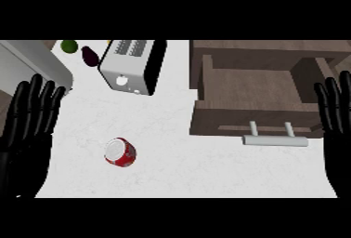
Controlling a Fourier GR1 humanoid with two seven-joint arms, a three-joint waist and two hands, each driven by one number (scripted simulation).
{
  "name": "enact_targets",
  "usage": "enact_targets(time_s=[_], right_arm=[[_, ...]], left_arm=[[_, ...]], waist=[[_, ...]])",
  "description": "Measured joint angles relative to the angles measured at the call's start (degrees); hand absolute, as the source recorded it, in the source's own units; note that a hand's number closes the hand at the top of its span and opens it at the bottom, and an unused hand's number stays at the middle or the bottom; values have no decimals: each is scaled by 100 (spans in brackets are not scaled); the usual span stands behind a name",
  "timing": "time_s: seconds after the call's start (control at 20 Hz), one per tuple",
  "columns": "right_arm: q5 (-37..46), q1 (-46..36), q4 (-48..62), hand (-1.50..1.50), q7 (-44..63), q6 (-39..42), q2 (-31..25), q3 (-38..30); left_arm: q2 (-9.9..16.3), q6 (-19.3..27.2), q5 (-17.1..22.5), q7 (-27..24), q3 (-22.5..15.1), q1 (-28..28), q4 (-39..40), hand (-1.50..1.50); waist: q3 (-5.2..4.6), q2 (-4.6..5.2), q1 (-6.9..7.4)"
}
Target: Pick up the can, place it into the drawer and close the drawer
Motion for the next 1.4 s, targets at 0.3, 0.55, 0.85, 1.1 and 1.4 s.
enact_targets(time_s=[0.3,0.55,0.85,1.1,1.4], right_arm=[[3,13,0,-150,78,-20,31,1],[-9,373,219,-150,699,-227,51,-219],[-126,557,87,-150,1110,-226,-6,-370],[-290,513,157,-150,1191,-93,-99,-578],[-371,543,300,-150,993,47,-95,-733]], left_arm=[[-359,1231,-1208,133,-551,694,-615,-150],[-452,2558,-1446,883,-729,1674,-646,-150],[-483,3837,-2513,1712,-1870,2359,-1137,-150],[-489,4301,-3257,2222,-2474,2352,-1213,-150],[-486,4649,-3476,2492,-2665,2039,-816,-150]], waist=[[86,-39,-37],[100,-34,9],[106,-35,-78],[105,-30,-106],[102,-26,-120]])
